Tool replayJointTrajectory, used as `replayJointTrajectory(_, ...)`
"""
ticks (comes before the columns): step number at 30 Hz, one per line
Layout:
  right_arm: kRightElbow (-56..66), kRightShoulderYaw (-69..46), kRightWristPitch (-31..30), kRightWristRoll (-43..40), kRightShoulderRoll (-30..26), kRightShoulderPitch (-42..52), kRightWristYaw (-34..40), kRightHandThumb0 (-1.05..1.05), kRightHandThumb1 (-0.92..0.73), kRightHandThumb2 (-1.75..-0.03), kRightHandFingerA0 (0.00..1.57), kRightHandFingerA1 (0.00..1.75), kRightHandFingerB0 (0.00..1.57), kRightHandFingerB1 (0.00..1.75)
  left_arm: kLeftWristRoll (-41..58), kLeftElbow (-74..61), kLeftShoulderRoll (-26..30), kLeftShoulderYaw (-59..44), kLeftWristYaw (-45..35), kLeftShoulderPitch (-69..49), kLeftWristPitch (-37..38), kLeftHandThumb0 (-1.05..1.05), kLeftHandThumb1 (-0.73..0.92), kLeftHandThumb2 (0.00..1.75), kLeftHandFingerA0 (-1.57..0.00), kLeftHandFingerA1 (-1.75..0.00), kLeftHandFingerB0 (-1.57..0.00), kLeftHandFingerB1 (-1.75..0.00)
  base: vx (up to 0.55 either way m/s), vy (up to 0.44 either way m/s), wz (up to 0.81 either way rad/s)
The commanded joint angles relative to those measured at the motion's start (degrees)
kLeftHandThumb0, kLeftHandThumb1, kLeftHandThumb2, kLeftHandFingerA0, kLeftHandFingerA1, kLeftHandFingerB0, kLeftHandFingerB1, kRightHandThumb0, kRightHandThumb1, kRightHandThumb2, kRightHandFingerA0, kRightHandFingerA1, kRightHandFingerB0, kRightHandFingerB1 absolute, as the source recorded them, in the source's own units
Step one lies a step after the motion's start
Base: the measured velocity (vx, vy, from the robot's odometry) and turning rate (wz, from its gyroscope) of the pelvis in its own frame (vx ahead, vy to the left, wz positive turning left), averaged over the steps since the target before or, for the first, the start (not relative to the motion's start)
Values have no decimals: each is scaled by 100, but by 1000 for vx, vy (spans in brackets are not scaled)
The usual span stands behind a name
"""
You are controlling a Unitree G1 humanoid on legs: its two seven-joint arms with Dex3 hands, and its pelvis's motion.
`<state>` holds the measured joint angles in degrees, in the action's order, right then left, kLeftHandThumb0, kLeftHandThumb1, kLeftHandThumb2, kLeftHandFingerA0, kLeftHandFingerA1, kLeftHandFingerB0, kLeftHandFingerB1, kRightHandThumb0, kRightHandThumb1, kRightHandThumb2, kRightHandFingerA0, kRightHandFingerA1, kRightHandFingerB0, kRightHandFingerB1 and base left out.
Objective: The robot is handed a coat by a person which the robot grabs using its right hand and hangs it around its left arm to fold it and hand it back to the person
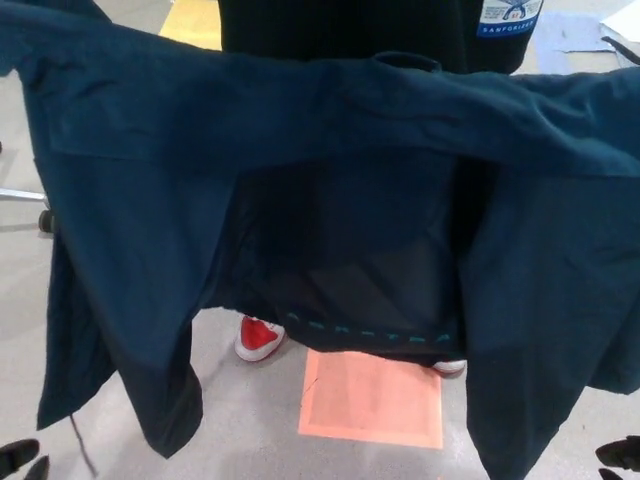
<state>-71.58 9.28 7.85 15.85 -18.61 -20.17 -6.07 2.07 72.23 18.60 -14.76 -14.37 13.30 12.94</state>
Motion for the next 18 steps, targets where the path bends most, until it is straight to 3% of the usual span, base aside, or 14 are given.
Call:
replayJointTrajectory(1, -74, -191, 483, -161, -150, 104, -118, -68, -92, -71, 37, 38, 27, 33, 209, 114, 65, -176, -308, 20, 371, -65, 79, 63, -29, -36, -25, -33, 90, -3, 1)
replayJointTrajectory(5, 109, -462, 781, -325, -104, 224, -193, -67, -92, -70, 37, 37, 26, 32, 200, 54, 23, -160, -446, -84, 566, -63, 80, 63, -27, -36, -21, -32, 86, -4, 1)
replayJointTrajectory(11, 890, -666, 1024, -609, -258, 298, -1012, -70, -92, -69, 27, 36, 22, 32, 461, -97, -51, -346, -823, -10, 795, -62, 83, 65, -19, -33, -18, -31, 15, -1, 0)
replayJointTrajectory(12, 1929, -783, 1002, -932, -514, 733, -1589, -71, -88, -67, 31, 35, 25, 31, 537, -184, -73, -404, -866, 40, 776, -35, 56, 109, 0, -48, 0, -47, 0, 0, 0)
replayJointTrajectory(15, 3329, -981, 860, -1553, -824, 1405, -2456, -72, -87, -66, 33, 38, 26, 32, 617, -275, -96, -485, -946, -6, 874, -35, 57, 110, 0, -48, 0, -47, 0, 0, 0)
replayJointTrajectory(16, 4592, -1311, 211, -2568, -1099, 1927, -3364, -70, -83, -65, 34, 40, 24, 33, 646, -336, -99, -490, -986, 22, 801, -35, 57, 110, 0, -48, 0, -47, 0, 0, 0)
replayJointTrajectory(18, 5757, -1576, -160, -3194, -1469, 2426, -3796, -70, -83, -65, 39, 38, 28, 32, 640, -388, -94, -482, -982, 22, 829, -34, 60, 112, 0, -48, 0, -47, 0, 0, 0)
